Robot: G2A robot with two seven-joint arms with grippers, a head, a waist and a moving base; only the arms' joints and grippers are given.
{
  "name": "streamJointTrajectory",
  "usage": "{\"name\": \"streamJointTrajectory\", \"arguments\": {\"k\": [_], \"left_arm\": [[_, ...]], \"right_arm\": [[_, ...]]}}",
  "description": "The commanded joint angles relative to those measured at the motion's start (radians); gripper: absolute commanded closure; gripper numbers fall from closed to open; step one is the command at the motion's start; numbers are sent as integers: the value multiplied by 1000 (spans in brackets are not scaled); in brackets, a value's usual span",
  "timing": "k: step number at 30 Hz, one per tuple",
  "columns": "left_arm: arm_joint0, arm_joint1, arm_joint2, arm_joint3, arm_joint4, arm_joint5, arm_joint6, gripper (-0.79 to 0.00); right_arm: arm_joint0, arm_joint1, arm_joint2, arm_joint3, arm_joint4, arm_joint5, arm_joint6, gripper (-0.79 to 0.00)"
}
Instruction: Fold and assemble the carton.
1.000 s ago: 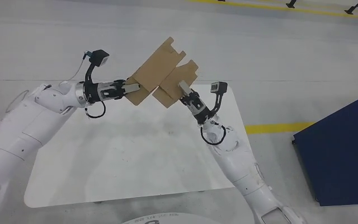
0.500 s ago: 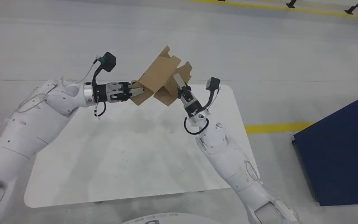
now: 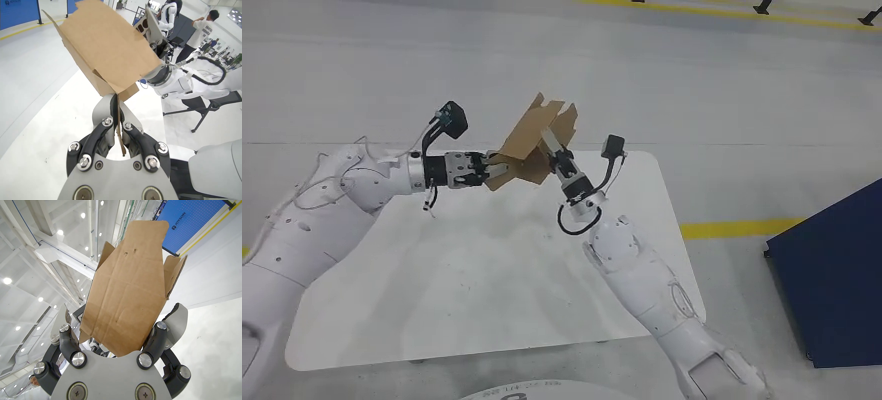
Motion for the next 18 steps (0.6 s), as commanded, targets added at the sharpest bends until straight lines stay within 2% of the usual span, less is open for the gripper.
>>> {"name": "streamJointTrajectory", "arguments": {"k": [1,10,18], "left_arm": [[-1,-3,-3,3,28,12,13,0],[5,-7,-45,11,92,14,95,0],[20,-2,-117,-3,165,24,235,0]], "right_arm": [[0,-2,2,1,-1,0,-3,-785],[-9,-10,22,2,-3,-6,6,-785],[-17,-15,41,2,-20,-6,10,-785]]}}
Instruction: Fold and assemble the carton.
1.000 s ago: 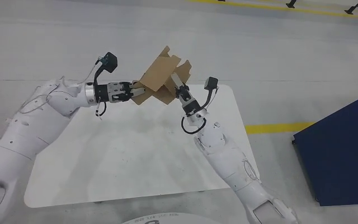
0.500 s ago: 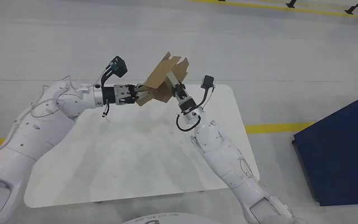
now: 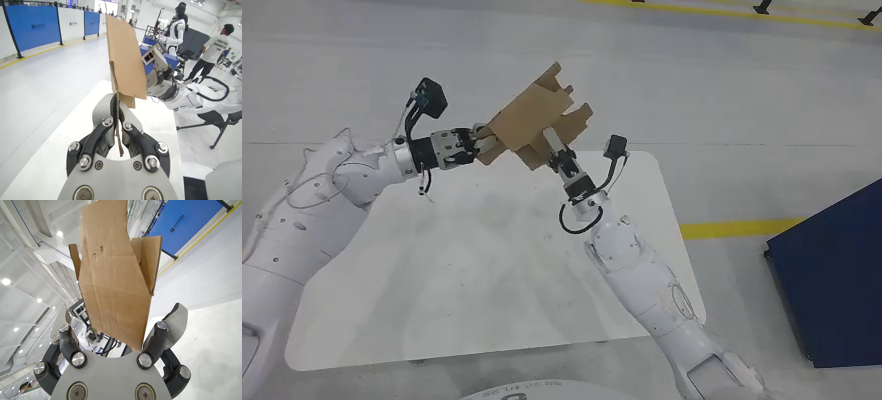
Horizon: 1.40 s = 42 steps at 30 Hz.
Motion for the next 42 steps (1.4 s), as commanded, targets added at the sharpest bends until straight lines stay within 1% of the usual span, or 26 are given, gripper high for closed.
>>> {"name": "streamJointTrajectory", "arguments": {"k": [1,5,8,12,14,16,19,21,24,28,31,35,37,39,42], "left_arm": [[6,4,-23,-9,39,2,42,0],[25,14,-68,-34,162,27,114,0],[43,24,-93,-67,327,87,171,0],[73,33,-98,-114,588,199,237,0],[82,37,-94,-136,694,240,269,0],[90,40,-91,-154,793,272,300,0],[104,46,-92,-175,893,295,357,0],[113,50,-94,-188,938,294,382,0],[129,54,-92,-201,982,276,387,0],[145,50,-76,-208,955,218,343,0],[152,42,-63,-223,918,197,303,0],[152,38,-56,-244,935,212,277,0],[153,37,-56,-251,957,222,287,0],[153,37,-60,-258,981,237,314,0],[152,41,-67,-276,1087,304,405,0]], "right_arm": [[-6,0,13,-1,-1,-3,-6,-785],[-31,1,54,-10,16,-22,-27,-785],[-57,2,86,-22,27,-50,-37,-785],[-79,3,111,-34,39,-72,-20,-785],[-82,2,112,-38,37,-71,-12,-785],[-80,0,109,-38,28,-63,-7,-785],[-76,-3,104,-38,16,-52,-4,-785],[-75,-5,104,-39,9,-51,-2,-785],[-80,-7,107,-41,-4,-66,-4,-785],[-88,-9,113,-42,-29,-83,-13,-785],[-96,-11,120,-46,-43,-90,-26,-785],[-104,-13,131,-48,-39,-89,-26,-785],[-104,-14,132,-49,-39,-75,-20,-785],[-104,-15,132,-52,-31,-69,-4,-785],[-114,-13,143,-58,45,-103,84,-785]]}}
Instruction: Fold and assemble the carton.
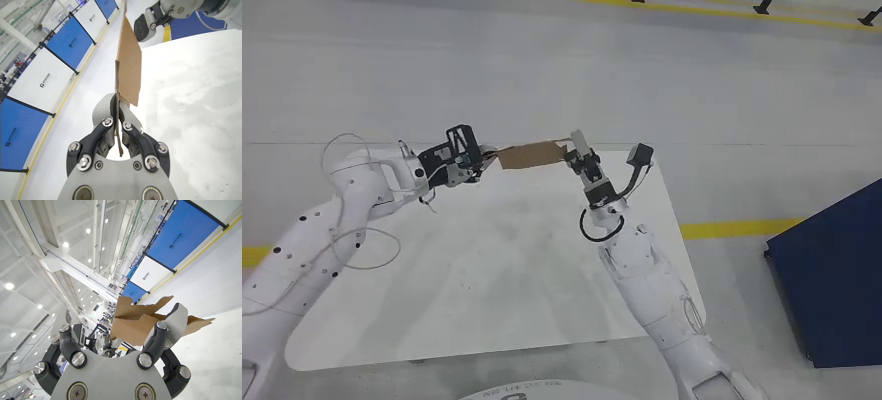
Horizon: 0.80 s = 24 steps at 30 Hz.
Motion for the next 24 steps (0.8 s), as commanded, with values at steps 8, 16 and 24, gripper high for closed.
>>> {"name": "streamJointTrajectory", "arguments": {"k": [8,16,24], "left_arm": [[-10,15,-10,62,322,207,358,0],[-32,15,1,124,433,265,492,0],[-40,12,4,154,467,280,560,0]], "right_arm": [[-44,28,121,8,326,-83,399,-785],[-30,45,187,58,529,-64,678,-730],[-6,46,198,94,589,-50,715,-699]]}}
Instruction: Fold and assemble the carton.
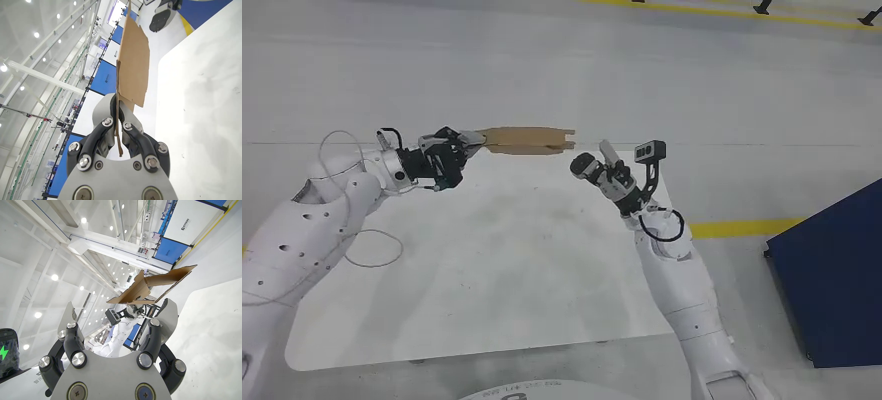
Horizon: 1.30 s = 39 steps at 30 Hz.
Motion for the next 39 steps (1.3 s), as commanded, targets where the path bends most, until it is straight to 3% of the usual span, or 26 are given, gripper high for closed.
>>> {"name": "streamJointTrajectory", "arguments": {"k": [1,16,32,39], "left_arm": [[-1,-1,2,5,6,-1,3,0],[-7,-13,18,12,27,-2,22,0],[-14,-20,19,16,54,-6,40,0],[-19,-22,18,24,66,-5,45,0]], "right_arm": [[5,0,0,8,19,2,22,-699],[86,-1,-52,64,44,62,144,-585],[121,-1,-46,114,72,96,149,-391],[142,0,-58,128,55,123,171,-363]]}}
